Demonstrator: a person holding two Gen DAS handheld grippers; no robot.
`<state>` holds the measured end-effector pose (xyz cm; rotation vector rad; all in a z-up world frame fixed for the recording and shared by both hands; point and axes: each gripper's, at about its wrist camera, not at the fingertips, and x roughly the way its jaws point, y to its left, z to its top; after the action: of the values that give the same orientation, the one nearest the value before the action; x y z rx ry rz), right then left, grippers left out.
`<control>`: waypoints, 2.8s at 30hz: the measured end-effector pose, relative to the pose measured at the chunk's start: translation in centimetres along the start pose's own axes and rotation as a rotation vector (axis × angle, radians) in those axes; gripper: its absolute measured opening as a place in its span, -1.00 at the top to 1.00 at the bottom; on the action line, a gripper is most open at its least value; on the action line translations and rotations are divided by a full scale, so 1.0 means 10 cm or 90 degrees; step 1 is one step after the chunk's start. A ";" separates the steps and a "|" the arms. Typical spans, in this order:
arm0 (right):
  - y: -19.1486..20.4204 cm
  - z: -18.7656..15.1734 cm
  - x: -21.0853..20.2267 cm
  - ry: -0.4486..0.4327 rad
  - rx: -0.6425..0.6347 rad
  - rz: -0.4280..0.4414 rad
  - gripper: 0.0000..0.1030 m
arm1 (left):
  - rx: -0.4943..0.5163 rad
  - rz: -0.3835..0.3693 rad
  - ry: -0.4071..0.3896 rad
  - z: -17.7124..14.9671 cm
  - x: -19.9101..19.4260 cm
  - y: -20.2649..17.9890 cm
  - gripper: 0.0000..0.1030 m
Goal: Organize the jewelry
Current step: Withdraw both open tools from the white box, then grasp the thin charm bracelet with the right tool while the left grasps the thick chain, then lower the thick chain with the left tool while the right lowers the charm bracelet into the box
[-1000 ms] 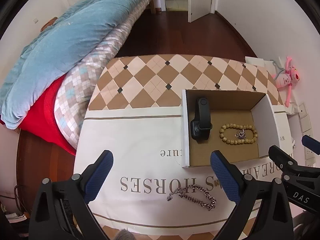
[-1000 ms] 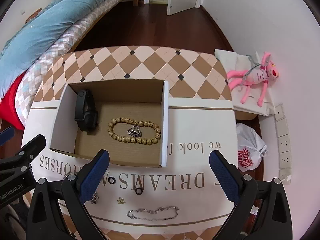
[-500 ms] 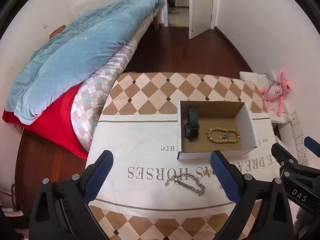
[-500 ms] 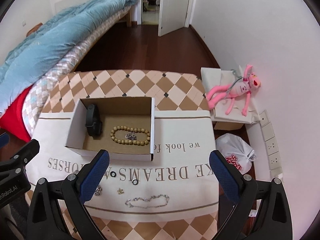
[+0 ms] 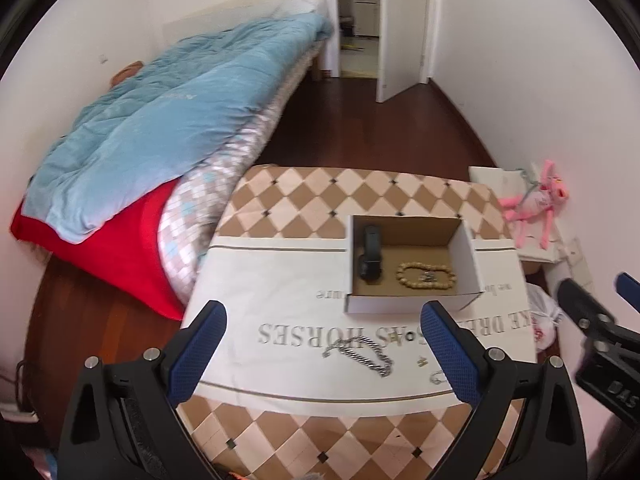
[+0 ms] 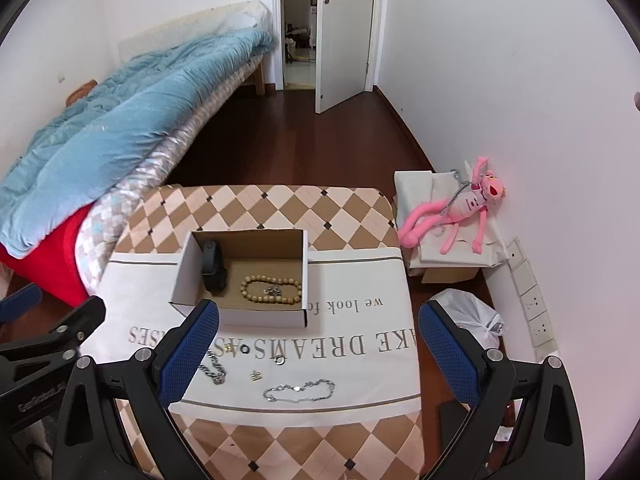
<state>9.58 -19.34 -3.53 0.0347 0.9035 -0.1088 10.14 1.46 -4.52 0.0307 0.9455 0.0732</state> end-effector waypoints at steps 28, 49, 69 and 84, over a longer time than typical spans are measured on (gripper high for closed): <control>-0.13 -1.28 1.68 0.188 0.000 0.000 0.85 | 0.023 0.054 0.213 -1.07 1.52 -0.01 -0.91; -0.60 -1.30 1.64 0.200 0.125 0.023 0.94 | 0.226 -0.051 0.170 -1.06 1.55 -0.98 0.54; -0.25 -0.80 0.99 0.138 0.104 0.150 0.95 | 0.098 -0.151 0.100 -0.49 0.78 -0.30 0.90; -0.08 0.40 0.49 0.027 0.060 0.222 0.96 | 0.061 -0.243 0.006 0.64 0.27 -0.29 0.94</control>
<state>15.67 -20.82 -4.87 0.2816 0.9224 0.1747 16.98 -1.17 -3.12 -0.0618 0.9490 -0.3255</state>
